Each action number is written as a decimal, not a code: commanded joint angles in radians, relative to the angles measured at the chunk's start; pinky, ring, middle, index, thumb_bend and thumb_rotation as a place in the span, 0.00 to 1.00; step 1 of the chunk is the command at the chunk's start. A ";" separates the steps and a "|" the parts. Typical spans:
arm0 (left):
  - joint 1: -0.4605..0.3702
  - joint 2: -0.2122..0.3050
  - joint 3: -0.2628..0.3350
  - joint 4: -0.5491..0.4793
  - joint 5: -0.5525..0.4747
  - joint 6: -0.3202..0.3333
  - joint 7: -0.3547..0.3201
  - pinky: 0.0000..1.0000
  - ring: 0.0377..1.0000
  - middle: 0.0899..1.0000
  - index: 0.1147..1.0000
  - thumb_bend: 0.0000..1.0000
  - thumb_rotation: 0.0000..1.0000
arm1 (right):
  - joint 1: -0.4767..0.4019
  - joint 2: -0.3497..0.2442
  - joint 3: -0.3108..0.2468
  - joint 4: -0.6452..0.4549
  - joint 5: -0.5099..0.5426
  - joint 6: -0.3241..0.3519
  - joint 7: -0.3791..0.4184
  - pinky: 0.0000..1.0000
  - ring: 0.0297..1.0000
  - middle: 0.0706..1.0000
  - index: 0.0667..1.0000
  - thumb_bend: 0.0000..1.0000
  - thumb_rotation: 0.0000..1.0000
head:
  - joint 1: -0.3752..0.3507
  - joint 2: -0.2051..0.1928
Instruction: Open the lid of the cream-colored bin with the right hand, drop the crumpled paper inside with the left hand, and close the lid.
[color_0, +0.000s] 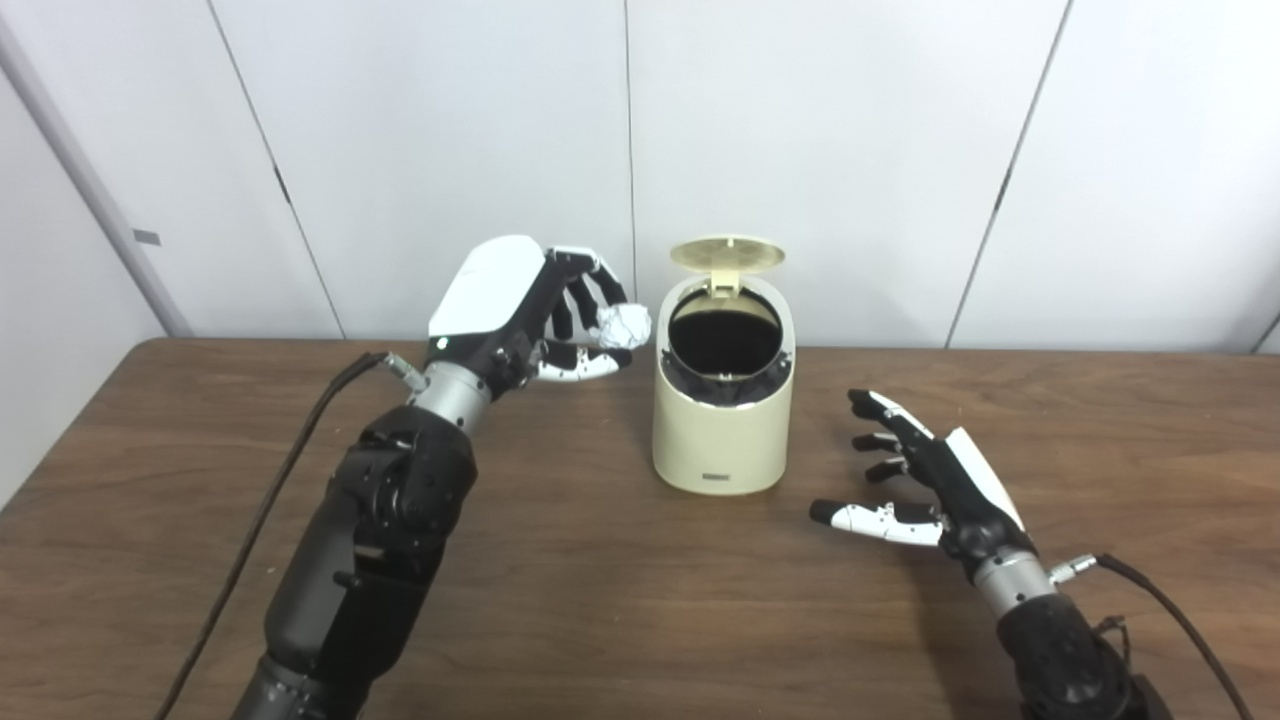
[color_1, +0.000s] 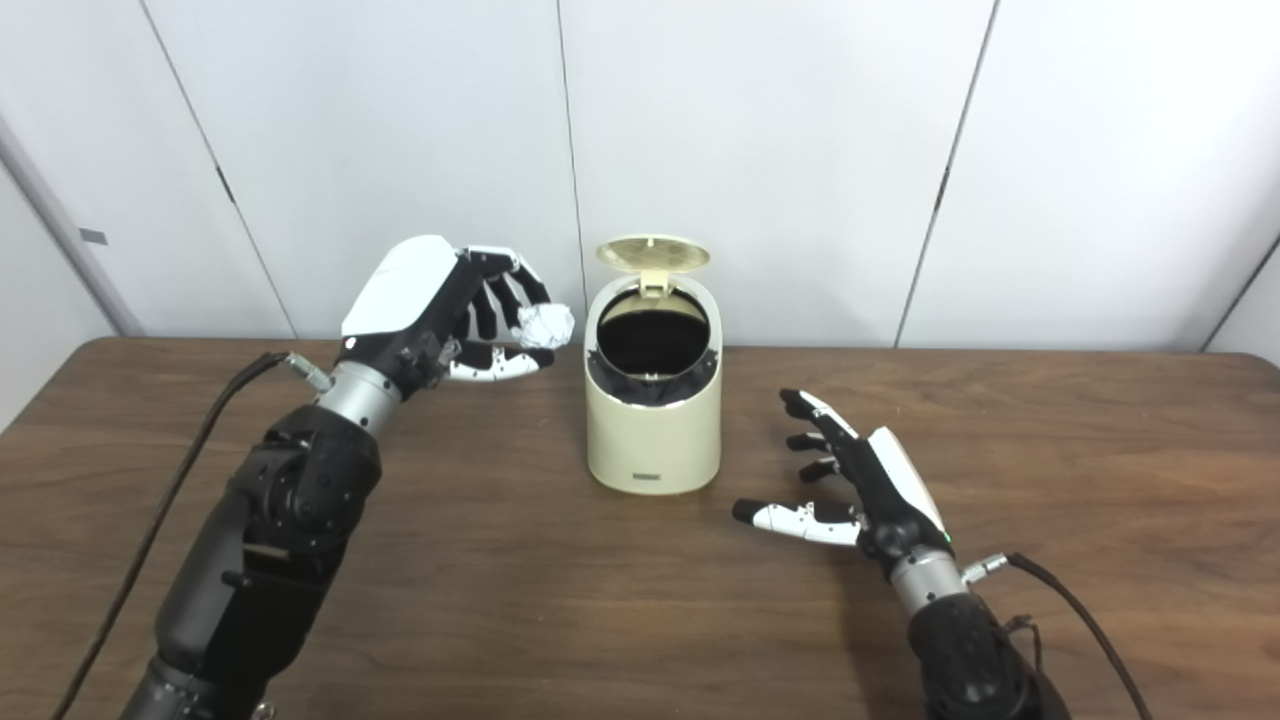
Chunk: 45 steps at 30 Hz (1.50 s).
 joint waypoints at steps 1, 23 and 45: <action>-0.058 0.009 0.008 -0.024 0.011 -0.003 0.027 0.23 0.31 0.40 0.49 0.49 0.00 | -0.043 -0.002 -0.006 0.001 0.005 -0.032 -0.018 0.65 0.78 0.88 0.90 0.69 0.34 | 0.001 -0.002; -0.110 -0.046 -0.013 -0.028 0.001 0.024 0.026 0.25 0.32 0.41 0.49 0.49 0.00 | -0.049 0.001 -0.006 -0.005 0.000 -0.027 -0.024 0.65 0.80 0.90 0.90 0.68 0.32 | -0.001 -0.007; -0.117 -0.089 -0.054 0.029 -0.016 -0.019 0.062 0.25 0.33 0.41 0.49 0.49 0.00 | -0.036 0.008 -0.004 -0.022 -0.006 -0.013 -0.024 0.63 0.78 0.89 0.90 0.69 0.34 | -0.014 0.007</action>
